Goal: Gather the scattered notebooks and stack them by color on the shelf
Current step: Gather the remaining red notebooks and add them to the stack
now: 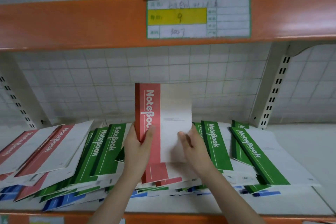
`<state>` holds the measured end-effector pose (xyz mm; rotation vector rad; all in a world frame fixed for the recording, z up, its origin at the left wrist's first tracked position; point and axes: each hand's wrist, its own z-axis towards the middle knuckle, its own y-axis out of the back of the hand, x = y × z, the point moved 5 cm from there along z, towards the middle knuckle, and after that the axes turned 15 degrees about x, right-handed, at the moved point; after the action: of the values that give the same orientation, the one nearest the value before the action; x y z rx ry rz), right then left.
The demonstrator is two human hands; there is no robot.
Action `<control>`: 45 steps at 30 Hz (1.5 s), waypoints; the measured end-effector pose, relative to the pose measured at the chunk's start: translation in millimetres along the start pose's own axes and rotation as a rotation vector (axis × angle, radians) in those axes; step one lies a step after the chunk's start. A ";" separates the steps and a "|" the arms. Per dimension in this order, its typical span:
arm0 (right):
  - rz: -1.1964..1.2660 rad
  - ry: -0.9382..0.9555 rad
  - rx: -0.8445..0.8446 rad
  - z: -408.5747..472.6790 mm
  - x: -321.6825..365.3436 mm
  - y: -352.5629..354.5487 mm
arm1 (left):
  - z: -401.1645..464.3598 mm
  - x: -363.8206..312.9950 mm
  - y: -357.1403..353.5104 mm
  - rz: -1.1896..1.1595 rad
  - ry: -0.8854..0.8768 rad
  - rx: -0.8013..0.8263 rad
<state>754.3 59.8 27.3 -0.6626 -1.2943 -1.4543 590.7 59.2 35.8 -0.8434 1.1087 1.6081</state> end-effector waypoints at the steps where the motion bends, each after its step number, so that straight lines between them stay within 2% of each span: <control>1: -0.023 -0.022 -0.011 0.7 0.3 3.3 | 4.3 -3.2 -1.5 0.097 -0.001 0.030; 3: -0.028 -0.088 -0.048 -1.0 -0.8 12.7 | 13.4 -6.9 -8.2 0.285 0.022 0.104; 6: 0.004 -0.210 -0.107 -10.9 -6.9 29.0 | 23.0 -8.5 -27.3 0.351 0.109 0.254; 12: -0.030 -0.416 -0.245 -50.4 -14.5 75.2 | 17.1 -17.0 -83.5 0.179 0.222 0.541; 19: -0.144 -0.547 -0.544 -140.6 -26.0 135.2 | -17.4 -43.0 -175.6 -0.049 0.208 0.764; 24: -0.138 -0.668 -0.762 -217.8 -32.7 182.3 | -53.8 -68.0 -255.6 -0.108 0.162 0.937; 28: -0.076 -0.744 -0.867 -272.6 -38.8 213.4 | -83.8 -87.9 -311.8 -0.116 0.143 1.043; 31: -0.136 -0.781 -0.954 -308.0 -41.9 236.4 | -110.1 -99.8 -348.1 -0.102 0.151 1.161; 37: -0.099 -0.779 -1.044 -364.1 -59.7 288.9 | -147.5 -128.2 -420.3 -0.147 0.201 1.236; 45: -0.138 -0.834 -1.018 -429.9 -77.6 382.1 | -192.2 -170.9 -522.1 -0.181 0.217 1.279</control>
<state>1227.0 -274.3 -15.9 -2.0409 -1.0999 -2.0316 1142.8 -117.7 -15.2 -0.2117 1.7939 0.4104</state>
